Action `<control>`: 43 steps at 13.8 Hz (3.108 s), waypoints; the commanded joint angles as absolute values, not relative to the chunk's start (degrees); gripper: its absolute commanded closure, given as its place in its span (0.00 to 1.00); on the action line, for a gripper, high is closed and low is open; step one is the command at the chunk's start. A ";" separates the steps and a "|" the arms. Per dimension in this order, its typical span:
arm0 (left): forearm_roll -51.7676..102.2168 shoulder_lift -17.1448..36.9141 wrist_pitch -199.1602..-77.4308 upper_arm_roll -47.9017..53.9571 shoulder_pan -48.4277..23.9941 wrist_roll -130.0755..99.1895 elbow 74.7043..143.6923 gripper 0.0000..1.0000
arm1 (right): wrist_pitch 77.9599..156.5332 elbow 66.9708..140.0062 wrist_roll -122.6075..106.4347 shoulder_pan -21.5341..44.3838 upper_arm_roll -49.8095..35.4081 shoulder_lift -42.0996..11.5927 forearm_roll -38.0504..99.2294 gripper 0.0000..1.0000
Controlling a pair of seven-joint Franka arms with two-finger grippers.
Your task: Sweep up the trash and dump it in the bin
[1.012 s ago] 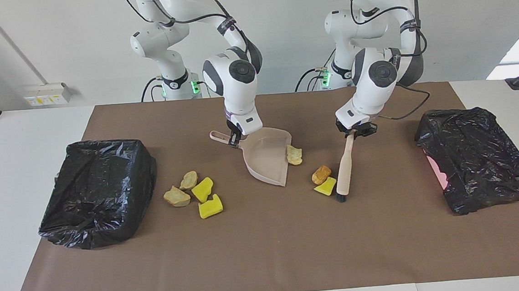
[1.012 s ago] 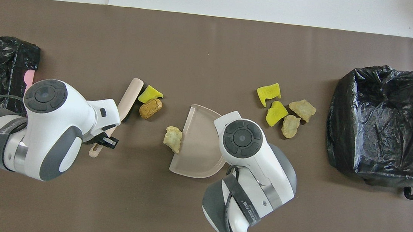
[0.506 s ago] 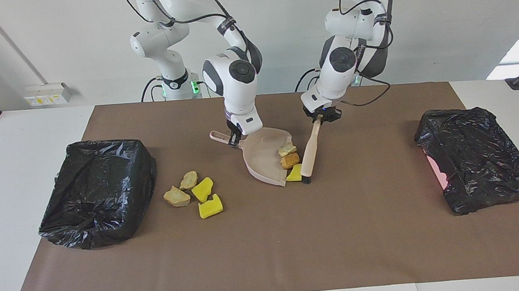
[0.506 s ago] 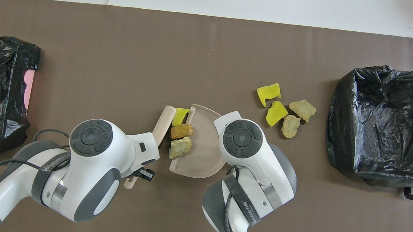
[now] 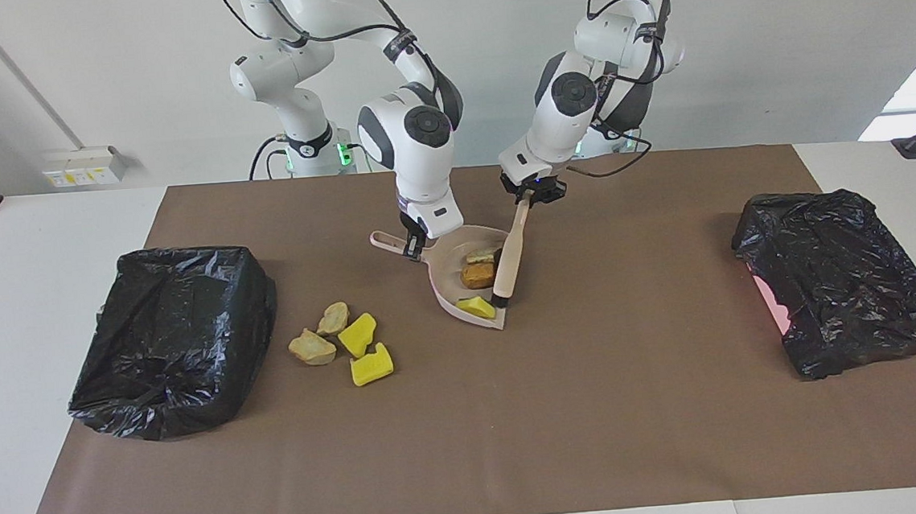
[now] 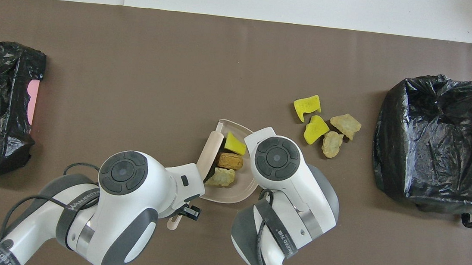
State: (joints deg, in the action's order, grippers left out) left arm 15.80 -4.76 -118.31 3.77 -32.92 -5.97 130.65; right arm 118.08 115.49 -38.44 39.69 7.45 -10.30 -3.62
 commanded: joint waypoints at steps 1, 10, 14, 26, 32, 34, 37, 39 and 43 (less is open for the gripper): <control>16.79 -5.19 -114.98 2.73 -32.87 -5.62 128.50 1.00 | 119.62 116.10 -36.21 39.73 7.47 -10.28 -4.57 1.00; 5.36 -5.97 -114.26 2.64 -30.85 -18.44 129.28 1.00 | 111.73 114.79 -41.91 34.47 7.82 -4.58 -4.57 1.00; 5.27 -9.57 -116.54 4.30 -34.35 -30.64 133.75 1.00 | 102.15 113.48 -51.65 25.95 7.82 1.92 -4.48 1.00; 5.36 -15.47 -130.34 4.57 -65.90 -65.38 147.39 1.00 | 97.11 101.07 -75.20 -2.09 8.26 3.26 -6.66 1.00; 5.97 -15.30 -134.38 4.75 -72.15 -71.26 148.89 1.00 | 104.68 98.53 -81.46 -7.29 8.26 -0.34 -16.26 1.00; 5.98 -13.10 -134.65 4.75 -72.86 -72.51 148.80 1.00 | 109.04 98.26 -83.40 -7.82 8.26 -0.97 -20.27 1.00; 6.41 -12.57 -134.38 4.75 -72.51 -72.33 148.18 1.00 | 110.65 98.96 -83.67 -7.39 8.17 -1.05 -26.00 1.00; 7.55 -12.57 -133.95 4.66 -72.16 -71.72 147.66 1.00 | 110.65 99.75 -83.93 -6.86 8.17 -1.23 -28.73 1.00; 7.82 -12.30 -132.10 4.22 -68.13 -69.80 143.54 0.00 | 115.91 103.36 -88.42 -6.86 8.09 -2.36 -36.71 1.00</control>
State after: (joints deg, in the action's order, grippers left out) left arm 7.05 -12.86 -133.23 4.31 -70.46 -71.41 146.09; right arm 112.87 101.74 -86.41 -6.49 8.42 -1.90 -32.76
